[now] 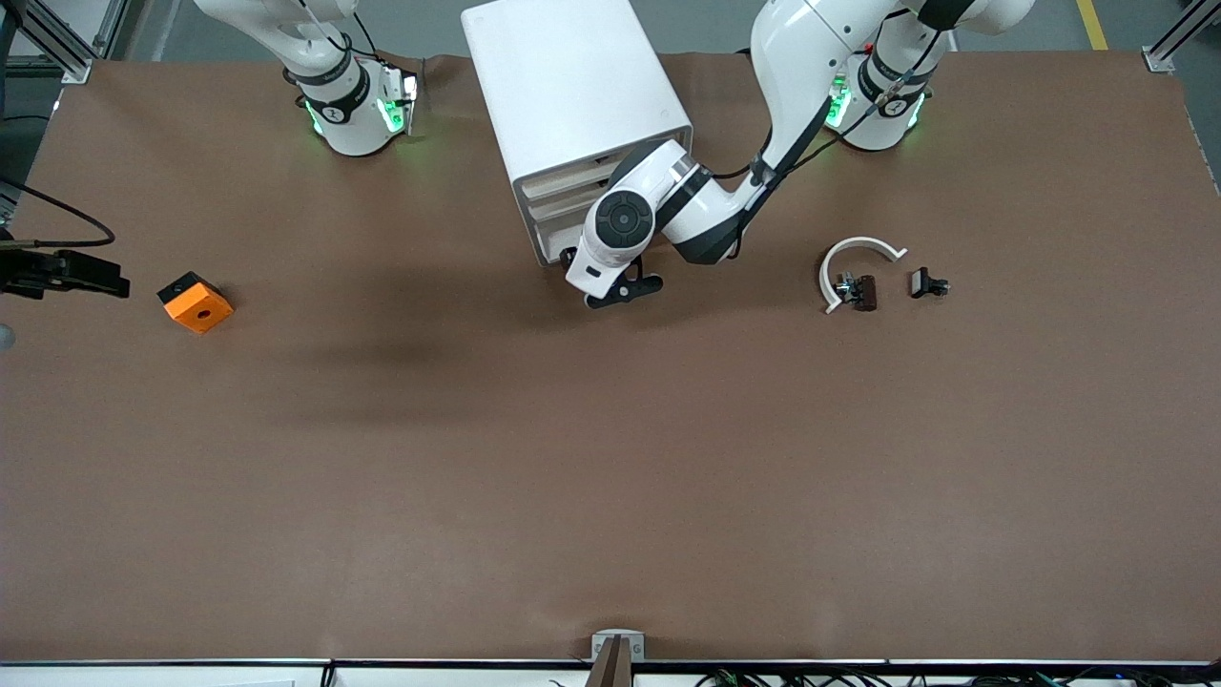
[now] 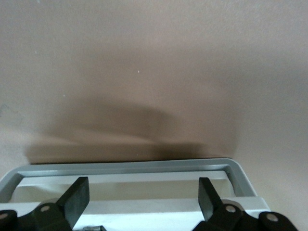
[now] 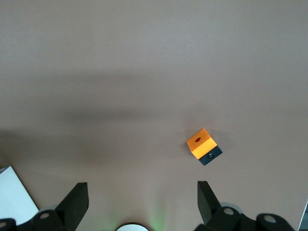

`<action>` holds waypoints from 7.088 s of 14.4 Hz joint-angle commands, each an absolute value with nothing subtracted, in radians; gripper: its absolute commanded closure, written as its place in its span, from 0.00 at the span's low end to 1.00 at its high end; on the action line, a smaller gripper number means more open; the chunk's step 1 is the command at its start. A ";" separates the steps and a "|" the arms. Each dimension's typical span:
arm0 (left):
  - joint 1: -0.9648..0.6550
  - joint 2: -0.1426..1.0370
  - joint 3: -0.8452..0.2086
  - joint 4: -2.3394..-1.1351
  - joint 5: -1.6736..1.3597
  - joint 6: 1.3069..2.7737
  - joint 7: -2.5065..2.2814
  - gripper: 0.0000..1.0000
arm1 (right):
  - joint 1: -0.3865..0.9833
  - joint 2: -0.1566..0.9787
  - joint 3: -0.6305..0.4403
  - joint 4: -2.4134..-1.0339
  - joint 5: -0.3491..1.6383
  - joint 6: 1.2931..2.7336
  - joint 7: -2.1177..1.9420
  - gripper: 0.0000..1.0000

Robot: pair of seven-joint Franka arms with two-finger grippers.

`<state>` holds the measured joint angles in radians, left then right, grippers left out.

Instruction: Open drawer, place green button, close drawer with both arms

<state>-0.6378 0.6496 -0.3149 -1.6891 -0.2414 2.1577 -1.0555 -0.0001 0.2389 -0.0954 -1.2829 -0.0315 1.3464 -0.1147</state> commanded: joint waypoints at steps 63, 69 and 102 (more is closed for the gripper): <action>-0.046 0.006 -0.015 -1.678 -0.023 1.618 0.080 0.00 | -0.011 -0.123 -0.101 -1.560 0.011 1.411 -0.048 0.00; -0.046 -0.051 -0.023 -1.660 -0.015 1.602 0.069 0.00 | -0.003 -0.126 -0.100 -1.560 0.011 1.413 -0.048 0.00; -0.037 0.009 -0.025 -1.568 -0.017 1.594 -0.048 0.00 | -0.003 -0.124 -0.097 -1.562 0.020 1.428 -0.054 0.00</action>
